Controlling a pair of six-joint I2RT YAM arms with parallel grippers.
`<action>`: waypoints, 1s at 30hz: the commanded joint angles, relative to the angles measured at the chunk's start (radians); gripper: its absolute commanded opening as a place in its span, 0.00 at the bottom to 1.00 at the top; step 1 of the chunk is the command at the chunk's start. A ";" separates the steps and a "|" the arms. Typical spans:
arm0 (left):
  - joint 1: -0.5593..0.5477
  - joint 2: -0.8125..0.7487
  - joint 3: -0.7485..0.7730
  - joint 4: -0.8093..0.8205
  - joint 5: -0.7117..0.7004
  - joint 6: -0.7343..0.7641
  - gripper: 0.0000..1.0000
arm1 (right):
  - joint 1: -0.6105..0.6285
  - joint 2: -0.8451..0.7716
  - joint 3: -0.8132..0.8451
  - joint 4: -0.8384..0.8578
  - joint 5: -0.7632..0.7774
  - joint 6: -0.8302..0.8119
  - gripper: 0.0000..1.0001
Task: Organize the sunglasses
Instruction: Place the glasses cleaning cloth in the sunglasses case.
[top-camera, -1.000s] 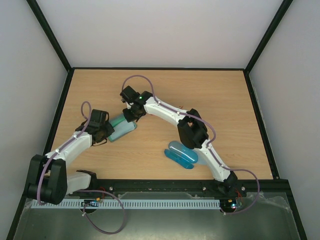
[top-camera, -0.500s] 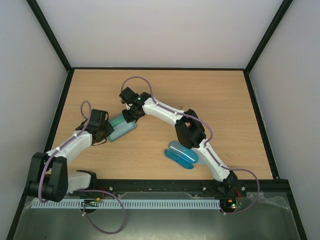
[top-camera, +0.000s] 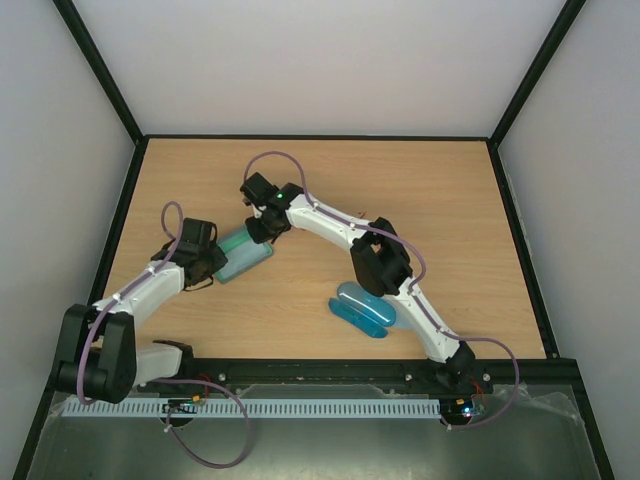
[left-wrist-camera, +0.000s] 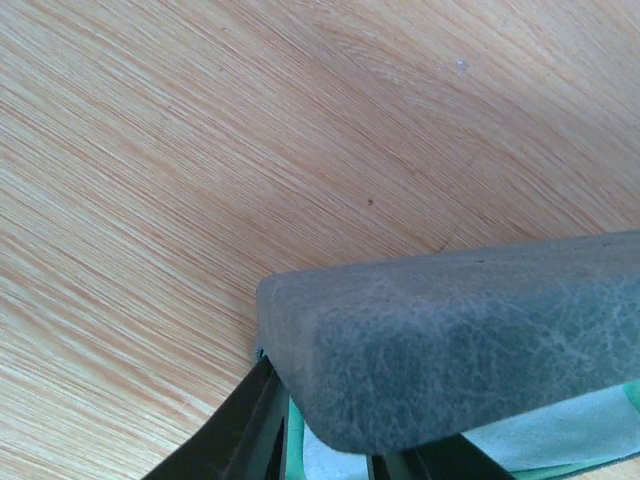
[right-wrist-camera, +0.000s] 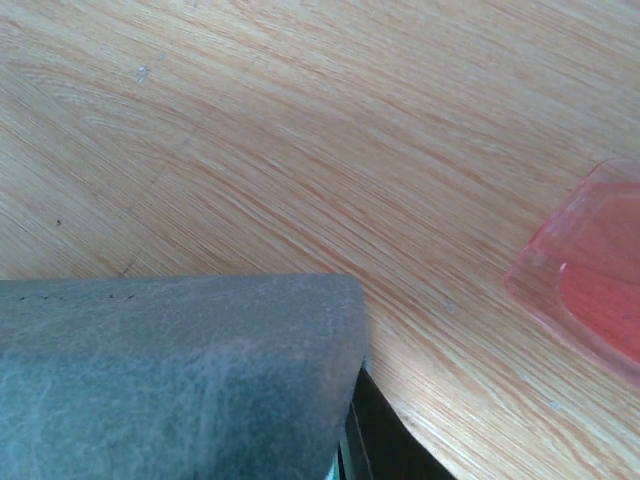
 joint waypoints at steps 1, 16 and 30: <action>0.008 0.002 0.020 -0.020 -0.025 0.004 0.25 | -0.007 0.000 0.028 -0.019 0.013 0.001 0.12; 0.008 -0.105 0.086 -0.114 -0.054 0.006 0.34 | -0.008 -0.117 -0.046 0.004 0.007 0.002 0.25; 0.008 -0.206 0.111 -0.170 -0.004 0.046 0.34 | -0.007 -0.410 -0.394 0.078 -0.007 -0.002 0.32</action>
